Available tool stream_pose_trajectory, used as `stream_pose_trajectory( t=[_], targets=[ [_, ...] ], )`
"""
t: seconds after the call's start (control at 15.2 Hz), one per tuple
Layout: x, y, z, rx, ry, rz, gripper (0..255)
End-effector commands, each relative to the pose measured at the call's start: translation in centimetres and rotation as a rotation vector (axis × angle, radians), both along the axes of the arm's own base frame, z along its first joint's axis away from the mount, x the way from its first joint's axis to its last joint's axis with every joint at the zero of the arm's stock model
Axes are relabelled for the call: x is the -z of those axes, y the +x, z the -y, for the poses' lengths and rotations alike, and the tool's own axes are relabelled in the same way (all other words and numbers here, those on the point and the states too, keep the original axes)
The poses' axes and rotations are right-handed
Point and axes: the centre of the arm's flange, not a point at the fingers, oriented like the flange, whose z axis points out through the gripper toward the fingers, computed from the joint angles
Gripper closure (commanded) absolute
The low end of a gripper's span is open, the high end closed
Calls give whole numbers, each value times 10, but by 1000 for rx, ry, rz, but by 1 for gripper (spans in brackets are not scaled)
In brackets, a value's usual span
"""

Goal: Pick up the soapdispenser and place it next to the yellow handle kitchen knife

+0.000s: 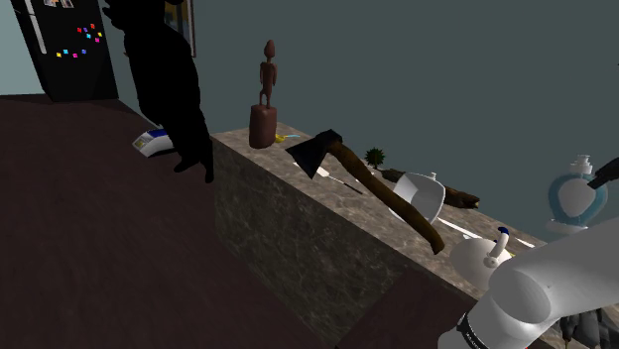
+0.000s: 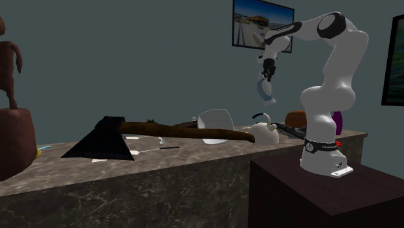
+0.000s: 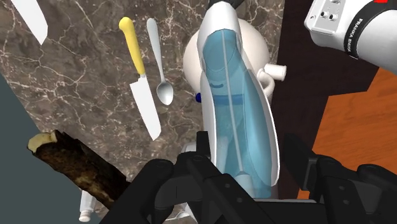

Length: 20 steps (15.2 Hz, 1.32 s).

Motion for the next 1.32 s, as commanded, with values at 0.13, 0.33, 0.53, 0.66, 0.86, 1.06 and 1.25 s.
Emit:
stream_pose_trajectory(
  t=[0.13,0.33,0.53,0.66,0.86,1.06,1.25],
  targets=[
    [22,0,0,0,-1,0,255],
    [38,0,0,0,-1,0,255],
    [54,0,0,0,-1,0,255],
    [64,0,0,0,-1,0,255],
    [80,0,0,0,-1,0,255],
    [96,0,0,0,-1,0,255],
    [112,0,0,0,-1,0,255]
  ],
)
